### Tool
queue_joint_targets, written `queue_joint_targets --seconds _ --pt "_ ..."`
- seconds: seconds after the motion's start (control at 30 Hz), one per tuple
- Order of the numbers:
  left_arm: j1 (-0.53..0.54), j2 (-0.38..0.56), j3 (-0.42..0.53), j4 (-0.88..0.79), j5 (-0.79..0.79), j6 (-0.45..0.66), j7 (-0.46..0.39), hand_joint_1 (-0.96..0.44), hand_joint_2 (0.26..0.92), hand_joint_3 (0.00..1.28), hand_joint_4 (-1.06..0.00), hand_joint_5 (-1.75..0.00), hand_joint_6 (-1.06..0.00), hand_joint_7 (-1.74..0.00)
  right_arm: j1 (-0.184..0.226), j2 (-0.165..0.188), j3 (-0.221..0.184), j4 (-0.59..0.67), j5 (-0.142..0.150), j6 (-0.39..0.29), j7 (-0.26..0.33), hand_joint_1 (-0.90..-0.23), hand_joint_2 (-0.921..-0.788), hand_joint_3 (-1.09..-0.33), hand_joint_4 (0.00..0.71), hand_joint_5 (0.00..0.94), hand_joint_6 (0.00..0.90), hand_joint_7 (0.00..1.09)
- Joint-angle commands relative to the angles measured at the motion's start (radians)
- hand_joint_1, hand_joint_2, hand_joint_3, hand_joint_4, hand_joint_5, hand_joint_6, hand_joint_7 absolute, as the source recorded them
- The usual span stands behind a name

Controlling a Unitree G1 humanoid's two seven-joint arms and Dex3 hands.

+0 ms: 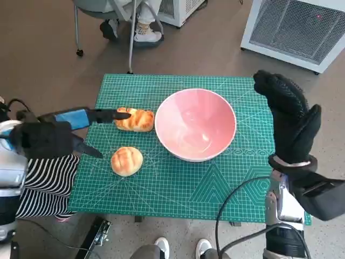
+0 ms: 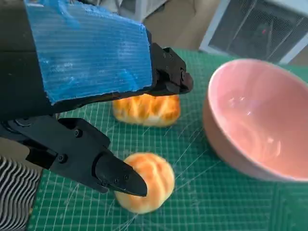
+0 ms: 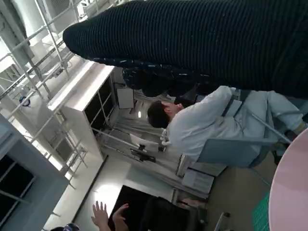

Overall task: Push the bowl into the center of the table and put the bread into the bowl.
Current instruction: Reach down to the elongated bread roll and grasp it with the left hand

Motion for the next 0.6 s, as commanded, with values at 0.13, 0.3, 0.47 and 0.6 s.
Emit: queue_joint_targets --seconds 0.13,0.3,0.47,0.6 --pt "-0.025 -0.058 -0.005 0.078 0.064 -0.113 0.148 -0.14 0.786 0.00 -0.17 -0.01 -0.33 -0.01 0.006 -0.004 -0.008 0.009 0.017 0.028 -0.002 -0.677 -0.921 -0.693 0.204 0.006 0.181 0.29" --pt "-0.079 -0.114 -0.030 0.165 0.135 -0.192 0.279 -0.16 0.779 0.00 -0.20 -0.01 -0.36 -0.02 0.002 -0.002 -0.008 0.025 0.015 0.020 0.000 -0.677 -0.921 -0.693 0.205 0.005 0.180 0.30" --pt "-0.169 -0.170 -0.076 0.296 0.187 -0.232 0.335 -0.19 0.781 0.00 -0.22 -0.01 -0.38 -0.02 0.001 0.000 -0.008 0.043 0.014 0.011 0.004 -0.679 -0.921 -0.692 0.205 0.005 0.178 0.30" --pt "-0.247 -0.210 -0.109 0.411 0.217 -0.237 0.355 -0.18 0.787 0.00 -0.22 -0.01 -0.38 -0.01 0.000 -0.001 -0.007 0.056 0.011 0.005 0.005 -0.678 -0.921 -0.692 0.206 0.004 0.176 0.30"
